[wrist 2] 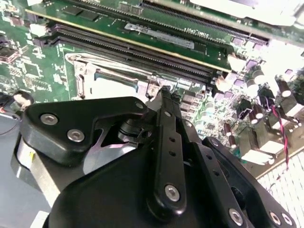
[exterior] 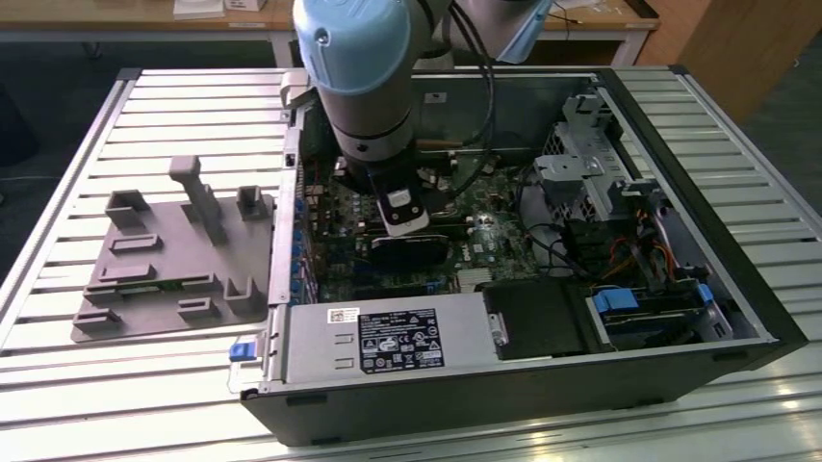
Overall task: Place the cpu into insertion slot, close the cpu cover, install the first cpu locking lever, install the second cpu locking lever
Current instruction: 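Install the second cpu locking lever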
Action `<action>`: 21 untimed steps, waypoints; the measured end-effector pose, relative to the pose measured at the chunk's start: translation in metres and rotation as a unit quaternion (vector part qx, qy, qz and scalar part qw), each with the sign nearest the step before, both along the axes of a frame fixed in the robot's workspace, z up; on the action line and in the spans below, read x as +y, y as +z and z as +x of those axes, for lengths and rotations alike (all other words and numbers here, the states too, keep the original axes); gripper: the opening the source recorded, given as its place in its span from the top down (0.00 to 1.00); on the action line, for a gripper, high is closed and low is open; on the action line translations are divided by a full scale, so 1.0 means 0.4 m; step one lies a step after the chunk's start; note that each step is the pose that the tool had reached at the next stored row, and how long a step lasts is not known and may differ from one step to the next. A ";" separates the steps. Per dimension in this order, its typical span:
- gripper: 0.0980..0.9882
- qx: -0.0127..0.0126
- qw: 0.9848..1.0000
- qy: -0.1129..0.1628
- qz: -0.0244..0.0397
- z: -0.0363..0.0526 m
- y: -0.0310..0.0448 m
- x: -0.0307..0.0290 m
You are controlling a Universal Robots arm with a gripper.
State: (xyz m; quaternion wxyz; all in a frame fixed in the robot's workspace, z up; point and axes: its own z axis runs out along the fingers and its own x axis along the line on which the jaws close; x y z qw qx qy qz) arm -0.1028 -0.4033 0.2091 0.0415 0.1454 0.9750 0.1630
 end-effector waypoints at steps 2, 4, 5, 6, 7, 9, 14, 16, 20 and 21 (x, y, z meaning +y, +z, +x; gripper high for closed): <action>0.99 0.000 1.000 -0.001 -0.002 0.002 0.003 0.000; 0.99 0.000 1.000 -0.003 -0.004 0.008 0.005 0.000; 0.99 0.001 1.000 -0.004 -0.005 0.013 0.005 0.000; 0.99 0.001 1.000 -0.004 -0.006 0.019 0.005 0.000; 0.99 0.002 1.000 -0.004 -0.007 0.025 0.005 0.000; 0.99 0.002 1.000 -0.004 -0.007 0.040 0.005 0.000; 0.99 0.005 1.000 -0.004 -0.008 0.077 0.005 0.000; 0.99 0.006 1.000 -0.005 -0.010 0.089 0.005 0.000; 0.99 0.006 1.000 -0.005 -0.021 0.100 0.005 0.009; 0.99 0.006 1.000 -0.005 -0.024 0.101 0.005 0.012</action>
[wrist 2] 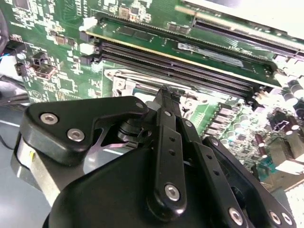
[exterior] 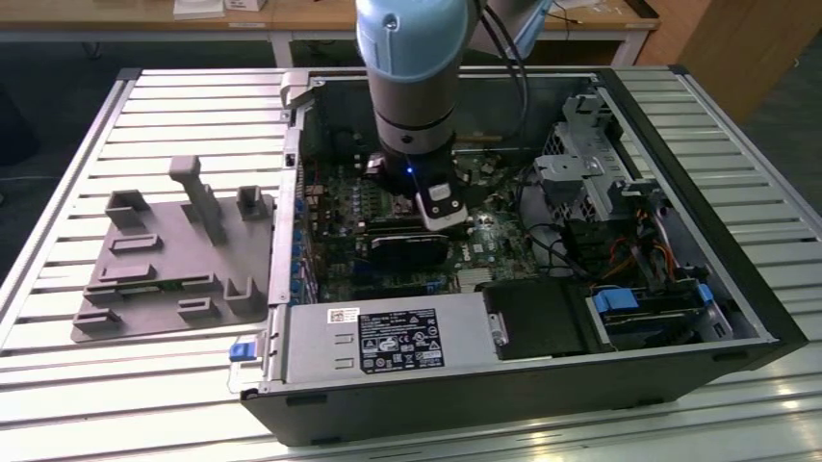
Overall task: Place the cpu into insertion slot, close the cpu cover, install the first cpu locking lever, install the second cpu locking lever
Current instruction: 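Install the second cpu locking lever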
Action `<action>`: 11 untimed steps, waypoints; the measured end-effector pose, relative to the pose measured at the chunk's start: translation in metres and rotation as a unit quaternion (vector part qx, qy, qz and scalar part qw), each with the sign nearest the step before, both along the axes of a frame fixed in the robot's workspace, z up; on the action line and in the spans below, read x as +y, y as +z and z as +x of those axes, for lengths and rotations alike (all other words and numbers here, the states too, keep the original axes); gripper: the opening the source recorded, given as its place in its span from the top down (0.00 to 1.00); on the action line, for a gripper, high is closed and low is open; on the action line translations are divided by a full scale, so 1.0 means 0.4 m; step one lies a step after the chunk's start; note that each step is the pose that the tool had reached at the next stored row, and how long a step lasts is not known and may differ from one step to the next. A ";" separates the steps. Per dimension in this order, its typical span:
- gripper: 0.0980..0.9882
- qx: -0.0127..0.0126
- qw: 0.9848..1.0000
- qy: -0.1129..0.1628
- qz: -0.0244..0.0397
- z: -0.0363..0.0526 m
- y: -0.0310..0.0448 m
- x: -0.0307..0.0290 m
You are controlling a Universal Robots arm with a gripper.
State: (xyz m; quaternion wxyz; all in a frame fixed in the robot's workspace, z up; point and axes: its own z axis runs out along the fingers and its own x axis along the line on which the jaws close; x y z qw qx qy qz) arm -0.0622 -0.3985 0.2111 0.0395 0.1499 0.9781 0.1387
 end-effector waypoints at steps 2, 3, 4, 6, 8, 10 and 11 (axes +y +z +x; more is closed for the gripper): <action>0.99 0.000 1.000 0.000 -0.005 0.004 0.000 0.009; 0.99 0.000 1.000 0.000 -0.007 0.005 0.000 0.014; 0.99 0.000 1.000 0.000 -0.009 0.007 0.000 0.020; 0.99 0.000 1.000 0.000 -0.013 0.010 0.000 0.034; 0.99 0.000 1.000 0.000 -0.018 0.012 0.000 0.051; 0.99 0.000 1.000 0.000 -0.024 0.013 0.000 0.066; 0.99 0.000 1.000 0.000 -0.027 0.014 0.000 0.073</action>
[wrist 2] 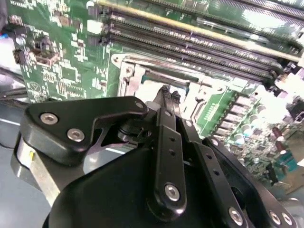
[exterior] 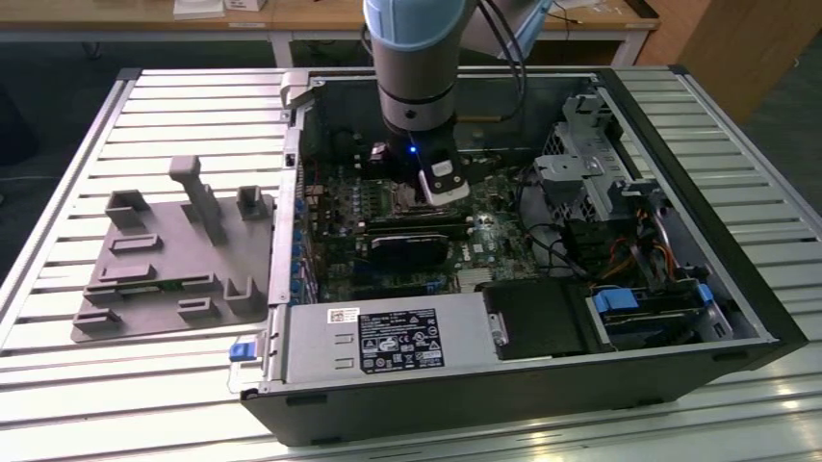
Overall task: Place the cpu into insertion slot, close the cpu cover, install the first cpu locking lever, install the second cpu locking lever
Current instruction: 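Install the second cpu locking lever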
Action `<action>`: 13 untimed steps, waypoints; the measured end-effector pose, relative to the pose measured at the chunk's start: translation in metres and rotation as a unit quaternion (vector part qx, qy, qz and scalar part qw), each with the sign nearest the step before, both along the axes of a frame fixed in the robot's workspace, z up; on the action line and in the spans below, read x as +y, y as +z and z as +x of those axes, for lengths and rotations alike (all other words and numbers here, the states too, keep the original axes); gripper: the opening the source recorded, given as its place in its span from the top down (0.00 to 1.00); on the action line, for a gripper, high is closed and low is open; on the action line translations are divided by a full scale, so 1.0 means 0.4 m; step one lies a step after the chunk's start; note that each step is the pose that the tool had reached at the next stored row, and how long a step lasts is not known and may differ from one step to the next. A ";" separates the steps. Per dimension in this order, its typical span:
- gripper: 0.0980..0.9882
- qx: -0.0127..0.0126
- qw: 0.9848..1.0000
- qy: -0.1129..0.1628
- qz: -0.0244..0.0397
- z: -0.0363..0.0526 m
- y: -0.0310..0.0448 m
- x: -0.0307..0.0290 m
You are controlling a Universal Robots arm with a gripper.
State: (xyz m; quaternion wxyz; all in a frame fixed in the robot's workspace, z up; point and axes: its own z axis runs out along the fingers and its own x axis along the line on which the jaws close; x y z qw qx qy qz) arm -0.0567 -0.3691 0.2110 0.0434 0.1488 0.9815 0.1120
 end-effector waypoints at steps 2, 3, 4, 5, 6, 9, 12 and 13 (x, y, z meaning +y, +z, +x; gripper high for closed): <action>0.99 0.000 1.000 0.000 -0.008 0.001 0.000 0.014; 0.99 0.000 1.000 0.000 -0.012 0.002 0.000 0.021; 0.99 0.000 1.000 0.000 -0.016 0.002 0.000 0.027; 0.99 0.000 1.000 0.000 -0.020 0.003 0.000 0.034; 0.99 0.000 1.000 0.000 -0.024 0.004 0.000 0.040; 0.99 0.000 1.000 0.000 -0.029 0.005 0.000 0.050; 0.99 0.000 1.000 0.000 -0.031 0.005 0.000 0.051; 0.99 0.000 1.000 0.000 -0.031 0.005 0.000 0.052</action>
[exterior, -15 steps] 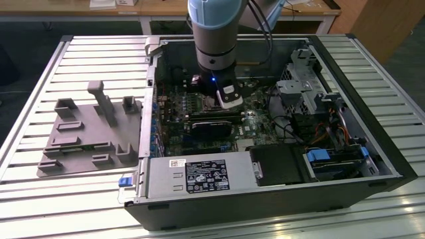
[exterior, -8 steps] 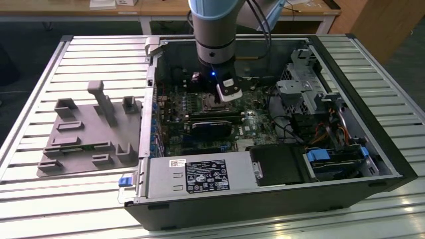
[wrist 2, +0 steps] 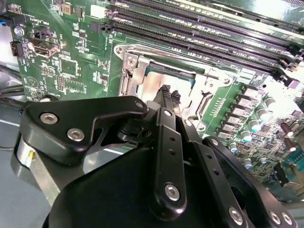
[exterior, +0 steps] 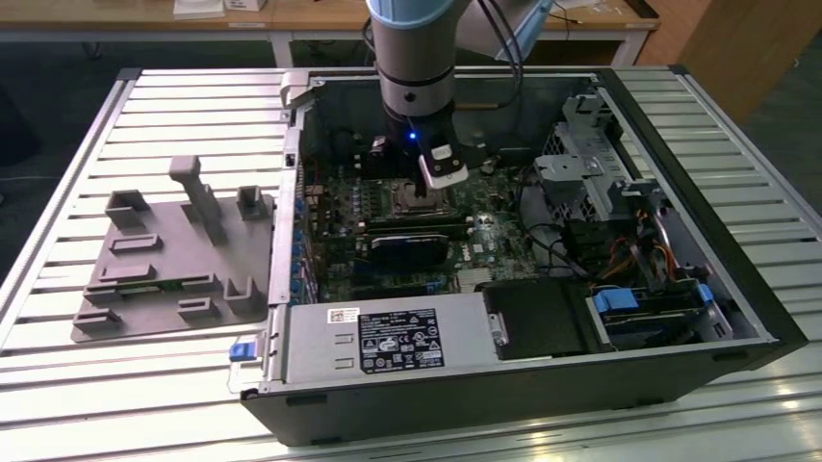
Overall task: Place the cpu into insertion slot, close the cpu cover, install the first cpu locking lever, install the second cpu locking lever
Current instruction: 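Install the second cpu locking lever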
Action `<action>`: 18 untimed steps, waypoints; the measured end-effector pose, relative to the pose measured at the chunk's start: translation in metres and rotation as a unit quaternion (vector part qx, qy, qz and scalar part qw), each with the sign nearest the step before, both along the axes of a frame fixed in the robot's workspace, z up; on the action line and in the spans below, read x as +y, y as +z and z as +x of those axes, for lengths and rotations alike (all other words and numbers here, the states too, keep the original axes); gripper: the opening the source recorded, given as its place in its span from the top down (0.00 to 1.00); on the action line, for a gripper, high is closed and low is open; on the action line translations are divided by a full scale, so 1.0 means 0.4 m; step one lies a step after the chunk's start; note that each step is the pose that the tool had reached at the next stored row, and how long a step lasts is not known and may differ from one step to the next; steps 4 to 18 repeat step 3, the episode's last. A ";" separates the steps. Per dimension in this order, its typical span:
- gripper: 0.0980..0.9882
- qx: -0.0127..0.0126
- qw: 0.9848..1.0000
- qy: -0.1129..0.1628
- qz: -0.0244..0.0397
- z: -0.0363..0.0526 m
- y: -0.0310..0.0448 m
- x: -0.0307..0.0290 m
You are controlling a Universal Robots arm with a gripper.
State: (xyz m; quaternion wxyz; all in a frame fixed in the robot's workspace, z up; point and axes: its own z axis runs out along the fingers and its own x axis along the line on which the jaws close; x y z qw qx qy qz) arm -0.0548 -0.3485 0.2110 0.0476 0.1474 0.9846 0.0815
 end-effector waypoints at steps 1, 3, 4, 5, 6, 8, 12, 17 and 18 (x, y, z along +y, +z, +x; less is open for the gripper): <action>0.99 0.000 1.000 0.000 0.000 0.000 0.000 0.000; 0.99 0.000 1.000 0.000 0.000 0.000 0.000 0.000; 0.99 0.000 1.000 0.000 0.000 0.000 0.000 0.000; 0.99 0.000 1.000 0.000 0.000 0.000 0.000 0.000; 0.99 0.000 1.000 0.000 0.000 0.000 0.000 0.000; 0.99 0.000 1.000 0.000 0.000 0.000 0.000 0.000; 0.99 0.000 1.000 0.000 0.000 0.000 0.000 0.000; 0.99 0.000 1.000 0.000 0.000 0.000 0.000 0.000; 0.99 0.000 1.000 0.000 0.000 0.000 0.000 0.000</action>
